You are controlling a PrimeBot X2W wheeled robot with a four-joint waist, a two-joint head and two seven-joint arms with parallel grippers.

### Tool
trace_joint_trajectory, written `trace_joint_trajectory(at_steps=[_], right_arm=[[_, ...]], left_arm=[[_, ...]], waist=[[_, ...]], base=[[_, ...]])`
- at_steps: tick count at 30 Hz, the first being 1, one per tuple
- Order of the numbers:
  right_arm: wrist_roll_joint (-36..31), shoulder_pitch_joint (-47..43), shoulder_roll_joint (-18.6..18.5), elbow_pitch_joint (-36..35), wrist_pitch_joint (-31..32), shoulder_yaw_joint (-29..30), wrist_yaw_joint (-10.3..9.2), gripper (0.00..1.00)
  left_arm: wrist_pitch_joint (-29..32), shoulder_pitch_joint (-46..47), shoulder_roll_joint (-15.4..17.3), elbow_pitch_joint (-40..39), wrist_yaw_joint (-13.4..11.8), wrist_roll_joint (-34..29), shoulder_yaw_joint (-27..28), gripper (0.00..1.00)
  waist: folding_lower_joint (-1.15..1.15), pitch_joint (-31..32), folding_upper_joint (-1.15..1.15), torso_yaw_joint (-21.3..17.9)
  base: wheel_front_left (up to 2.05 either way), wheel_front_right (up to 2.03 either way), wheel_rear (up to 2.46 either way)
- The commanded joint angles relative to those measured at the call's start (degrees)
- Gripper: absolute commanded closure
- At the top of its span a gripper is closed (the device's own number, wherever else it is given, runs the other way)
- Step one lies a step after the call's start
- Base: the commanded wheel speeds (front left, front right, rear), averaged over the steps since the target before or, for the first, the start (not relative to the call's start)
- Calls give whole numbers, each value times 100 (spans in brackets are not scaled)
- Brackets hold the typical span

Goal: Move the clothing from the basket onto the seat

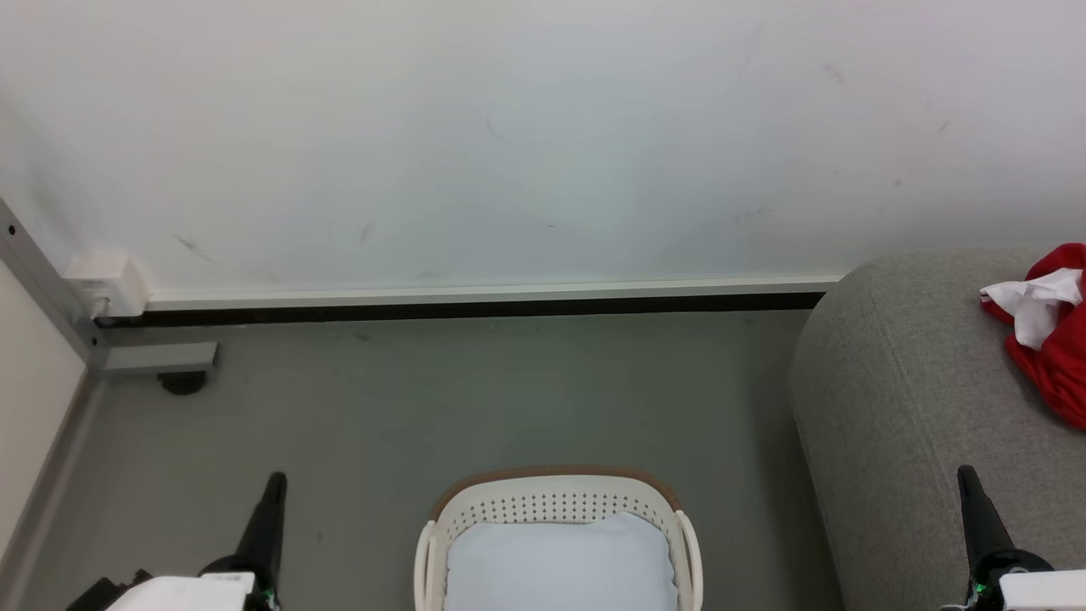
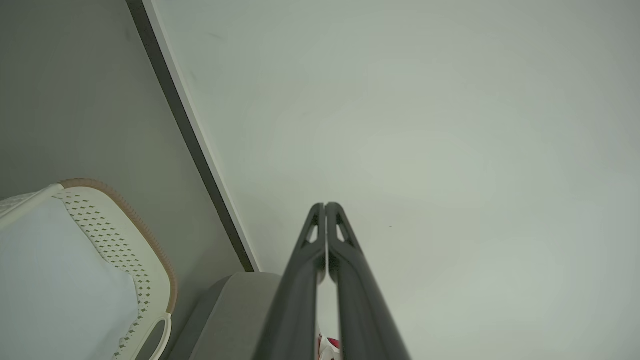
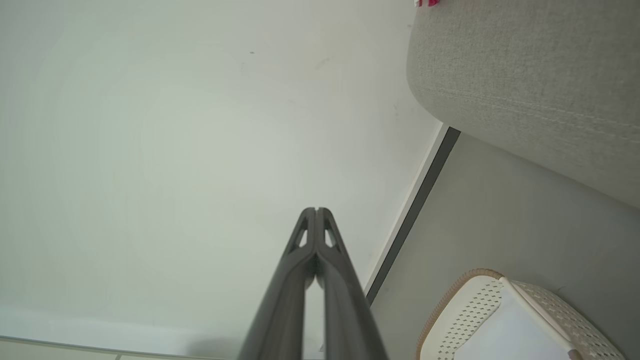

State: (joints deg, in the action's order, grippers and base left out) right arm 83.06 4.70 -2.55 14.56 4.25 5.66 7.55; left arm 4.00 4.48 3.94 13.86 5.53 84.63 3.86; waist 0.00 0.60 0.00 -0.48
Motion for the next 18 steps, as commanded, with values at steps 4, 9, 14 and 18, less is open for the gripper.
trace_joint_trajectory(at_steps=[4, 9, 14, 18], right_arm=[[278, 117, -49, -54, 78, 39, -10, 100], [505, 139, -51, -59, 135, 59, -11, 100], [694, 150, -51, -63, 187, 80, -11, 100], [870, 175, -51, -67, 230, 94, -12, 100]], left_arm=[[75, 107, -22, -3, 77, 251, 93, 100], [132, 143, -47, 5, 125, 452, 147, 100], [188, 166, -63, 14, 171, 597, 204, 100], [227, 194, -78, 20, 205, 739, 246, 100]], waist=[[0, -17, 0, 10], [0, -35, 0, 21], [0, -53, 0, 32], [0, -67, 0, 41]], base=[[0, 0, 0], [0, 0, 0], [0, 0, 0], [0, 0, 0]])
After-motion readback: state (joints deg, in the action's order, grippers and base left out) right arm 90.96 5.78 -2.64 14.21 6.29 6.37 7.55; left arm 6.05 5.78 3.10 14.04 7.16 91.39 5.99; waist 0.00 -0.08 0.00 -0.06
